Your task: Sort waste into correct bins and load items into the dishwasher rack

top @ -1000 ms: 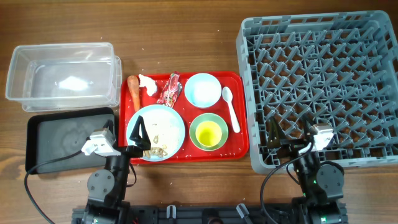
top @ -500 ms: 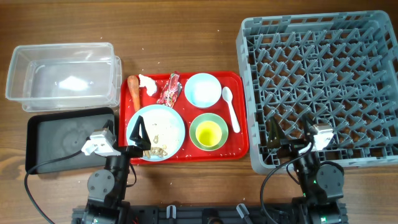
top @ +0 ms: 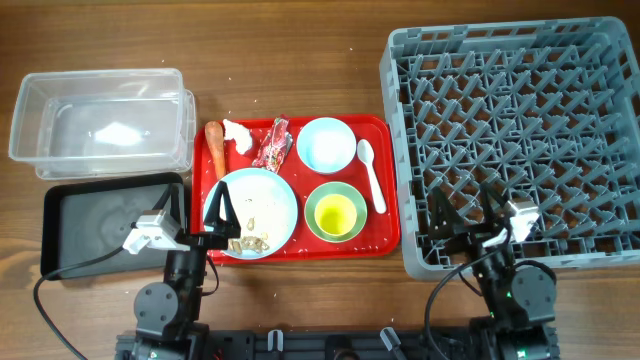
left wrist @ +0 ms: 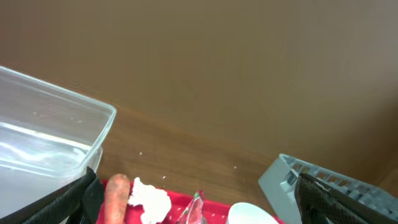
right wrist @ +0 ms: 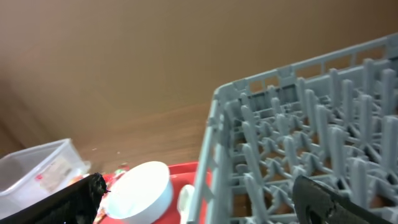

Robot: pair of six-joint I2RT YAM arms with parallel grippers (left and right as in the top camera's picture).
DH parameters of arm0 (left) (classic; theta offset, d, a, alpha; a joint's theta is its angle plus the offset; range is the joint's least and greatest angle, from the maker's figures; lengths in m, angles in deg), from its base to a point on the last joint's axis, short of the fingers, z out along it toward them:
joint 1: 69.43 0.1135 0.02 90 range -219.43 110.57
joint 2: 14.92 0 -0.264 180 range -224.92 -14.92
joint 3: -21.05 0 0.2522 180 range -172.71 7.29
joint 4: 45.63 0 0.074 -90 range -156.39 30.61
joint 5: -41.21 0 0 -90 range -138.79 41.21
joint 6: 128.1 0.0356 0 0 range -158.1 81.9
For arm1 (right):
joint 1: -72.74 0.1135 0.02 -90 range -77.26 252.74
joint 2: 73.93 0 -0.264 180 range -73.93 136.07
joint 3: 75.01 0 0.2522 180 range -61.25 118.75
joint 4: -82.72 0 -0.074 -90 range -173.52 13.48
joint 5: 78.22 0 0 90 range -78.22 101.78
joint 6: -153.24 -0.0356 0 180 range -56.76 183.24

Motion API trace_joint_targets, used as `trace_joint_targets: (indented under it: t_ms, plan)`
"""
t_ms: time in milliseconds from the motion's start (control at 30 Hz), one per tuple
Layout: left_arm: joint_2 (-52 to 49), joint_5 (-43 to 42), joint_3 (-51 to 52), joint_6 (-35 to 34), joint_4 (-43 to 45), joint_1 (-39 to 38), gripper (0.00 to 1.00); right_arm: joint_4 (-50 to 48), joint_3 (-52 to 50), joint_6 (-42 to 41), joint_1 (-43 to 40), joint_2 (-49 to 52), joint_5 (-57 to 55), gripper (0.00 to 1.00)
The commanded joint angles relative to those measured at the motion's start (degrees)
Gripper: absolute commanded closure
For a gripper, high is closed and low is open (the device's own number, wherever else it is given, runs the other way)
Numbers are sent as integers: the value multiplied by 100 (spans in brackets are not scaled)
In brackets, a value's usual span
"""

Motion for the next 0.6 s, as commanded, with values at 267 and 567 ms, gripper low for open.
trace_joint_targets:
  t_ms: [267, 567]
  plan:
    - [-3703, -1314, -4669, -9, -3351, -37, 0, 3530, 4795, 39, -24, 3650, 450, 0]
    - [-6743, -3060, -6618, -9, -5488, -634, 7, 4723, 6083, 321, -24, 5501, 1248, 0]
